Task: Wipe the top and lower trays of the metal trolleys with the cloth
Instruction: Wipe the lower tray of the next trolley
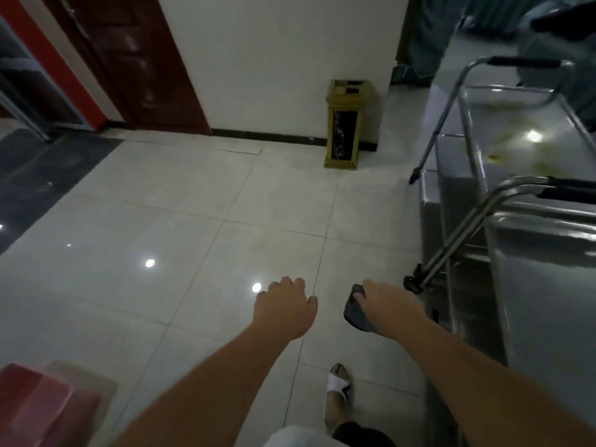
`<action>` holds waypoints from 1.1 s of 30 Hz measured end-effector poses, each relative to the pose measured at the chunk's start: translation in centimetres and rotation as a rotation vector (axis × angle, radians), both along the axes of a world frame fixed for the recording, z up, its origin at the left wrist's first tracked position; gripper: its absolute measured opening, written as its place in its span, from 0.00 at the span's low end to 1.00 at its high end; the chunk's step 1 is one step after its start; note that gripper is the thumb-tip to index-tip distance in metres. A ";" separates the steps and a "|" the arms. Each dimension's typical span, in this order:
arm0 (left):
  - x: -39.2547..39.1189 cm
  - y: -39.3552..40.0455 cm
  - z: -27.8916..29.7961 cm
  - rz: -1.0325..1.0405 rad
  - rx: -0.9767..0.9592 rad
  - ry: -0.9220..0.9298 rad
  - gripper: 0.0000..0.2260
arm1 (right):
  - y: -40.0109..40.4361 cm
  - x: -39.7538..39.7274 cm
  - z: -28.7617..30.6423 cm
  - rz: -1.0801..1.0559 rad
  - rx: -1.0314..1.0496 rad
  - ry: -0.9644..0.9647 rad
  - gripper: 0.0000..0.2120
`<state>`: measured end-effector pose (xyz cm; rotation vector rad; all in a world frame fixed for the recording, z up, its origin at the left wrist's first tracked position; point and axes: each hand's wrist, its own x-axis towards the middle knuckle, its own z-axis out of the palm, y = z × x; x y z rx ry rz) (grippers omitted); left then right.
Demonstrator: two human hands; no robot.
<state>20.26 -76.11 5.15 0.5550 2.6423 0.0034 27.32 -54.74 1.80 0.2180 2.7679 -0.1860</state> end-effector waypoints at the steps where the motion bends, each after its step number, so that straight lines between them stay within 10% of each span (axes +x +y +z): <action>1: -2.0 1.8 0.1 -0.024 -0.011 -0.002 0.24 | 1.7 -1.5 0.0 0.026 0.025 -0.022 0.13; 10: -17.6 16.0 0.6 -0.251 -0.023 -0.004 0.24 | 14.6 -13.6 0.6 -0.032 0.102 -0.049 0.14; 23: -38.3 36.8 -4.6 -0.886 -0.104 -0.027 0.24 | 23.8 -23.4 -3.1 -1.044 -0.157 -0.068 0.16; 33: -37.0 47.1 -7.9 -1.371 -0.212 -0.037 0.22 | 22.7 -21.9 -5.9 -1.498 -0.245 0.026 0.13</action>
